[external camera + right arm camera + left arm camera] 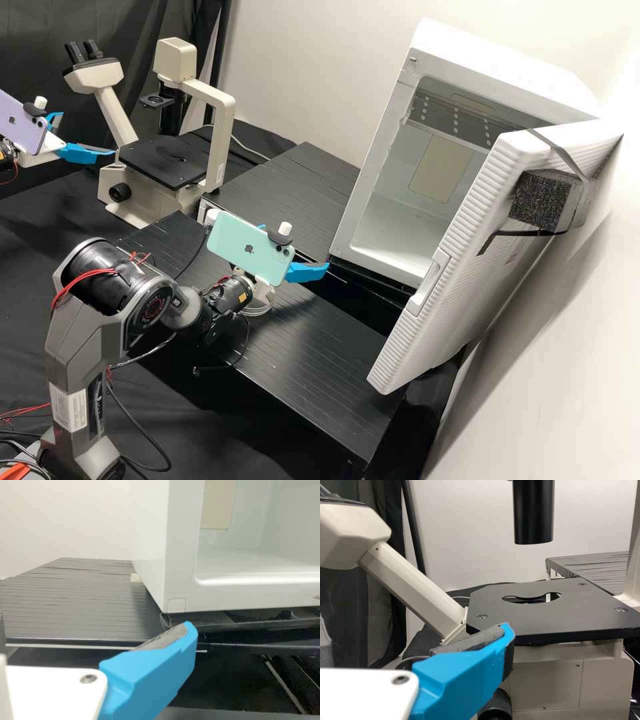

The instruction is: Return the petri dish to the incubator.

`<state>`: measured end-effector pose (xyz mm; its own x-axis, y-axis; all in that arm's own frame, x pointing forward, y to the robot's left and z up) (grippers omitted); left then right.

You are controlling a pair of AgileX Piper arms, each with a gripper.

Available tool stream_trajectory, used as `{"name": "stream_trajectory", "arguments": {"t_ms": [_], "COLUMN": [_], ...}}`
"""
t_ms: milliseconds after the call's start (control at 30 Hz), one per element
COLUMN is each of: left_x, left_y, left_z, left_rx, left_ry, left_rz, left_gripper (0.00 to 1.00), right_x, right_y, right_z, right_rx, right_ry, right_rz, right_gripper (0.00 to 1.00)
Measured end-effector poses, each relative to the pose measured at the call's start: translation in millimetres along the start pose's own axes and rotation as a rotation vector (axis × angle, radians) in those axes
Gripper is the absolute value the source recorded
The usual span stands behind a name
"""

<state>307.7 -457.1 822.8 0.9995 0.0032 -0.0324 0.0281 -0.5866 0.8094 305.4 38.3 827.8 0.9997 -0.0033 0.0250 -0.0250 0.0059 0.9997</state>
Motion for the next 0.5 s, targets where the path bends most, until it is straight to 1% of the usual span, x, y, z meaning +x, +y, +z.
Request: {"name": "stream_trajectory", "arguments": {"t_ms": [333, 433, 500], "left_x": [0, 0, 0], "left_y": [0.0, 0.0, 0.0], "left_z": [0, 0, 0], "left_rx": [0.000, 0.000, 0.000], "left_ry": [0.000, 0.000, 0.000], "left_rz": [0.000, 0.000, 0.000], "left_gripper": [1.00, 1.00, 1.00], "right_x": [-2, -14, -25], "right_y": [-1, -2, -1], "right_z": [1, 4, 6], "right_rx": [0.000, -0.001, 0.009], "right_ry": [0.001, -0.004, -0.003], "right_rz": [0.002, 0.003, 0.008], "right_gripper": [1.00, 1.00, 1.00]}}
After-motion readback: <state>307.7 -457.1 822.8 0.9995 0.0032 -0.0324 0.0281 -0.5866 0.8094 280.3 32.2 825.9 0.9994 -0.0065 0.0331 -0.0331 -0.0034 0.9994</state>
